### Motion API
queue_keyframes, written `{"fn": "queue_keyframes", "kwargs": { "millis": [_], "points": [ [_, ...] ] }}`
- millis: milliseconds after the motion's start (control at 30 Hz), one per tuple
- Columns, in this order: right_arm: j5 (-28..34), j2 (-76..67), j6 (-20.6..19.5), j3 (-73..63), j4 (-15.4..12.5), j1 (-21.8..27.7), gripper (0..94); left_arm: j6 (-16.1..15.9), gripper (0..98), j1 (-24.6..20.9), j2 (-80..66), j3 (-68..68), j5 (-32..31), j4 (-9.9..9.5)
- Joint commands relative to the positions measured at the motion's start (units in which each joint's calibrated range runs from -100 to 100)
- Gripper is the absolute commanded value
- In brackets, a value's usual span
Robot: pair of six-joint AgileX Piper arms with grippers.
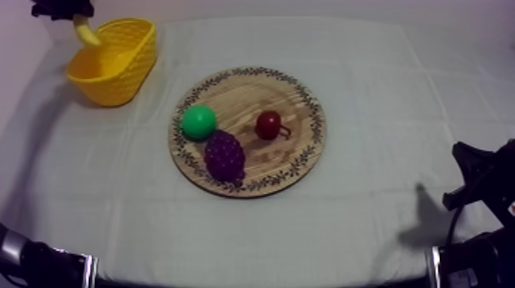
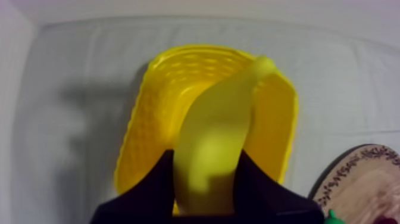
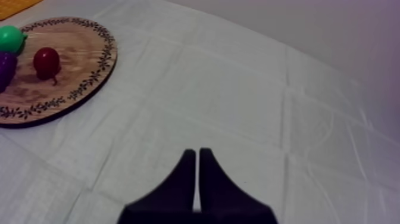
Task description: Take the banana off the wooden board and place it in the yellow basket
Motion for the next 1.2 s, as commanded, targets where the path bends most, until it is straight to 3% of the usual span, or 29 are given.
{"fn": "queue_keyframes", "kwargs": {
  "millis": [0,333,667,1167],
  "points": [
    [0.0,0.0,0.0,0.0,0.0,0.0,0.2,-0.1,25.5,-0.2,3.4,-1.0,-0.4,0.03],
    [0.0,0.0,0.0,0.0,0.0,0.0,0.2,-0.7,25.4,-0.6,13.0,-4.0,-2.8,0.66],
    [0.0,0.0,0.0,0.0,0.0,0.0,0.2,-1.7,25.5,-0.5,20.3,-4.0,-6.3,2.57],
    [0.0,0.0,0.0,0.0,0.0,0.0,0.2,-2.9,27.2,-0.5,24.3,-2.8,-9.4,4.08]
  ]
}}
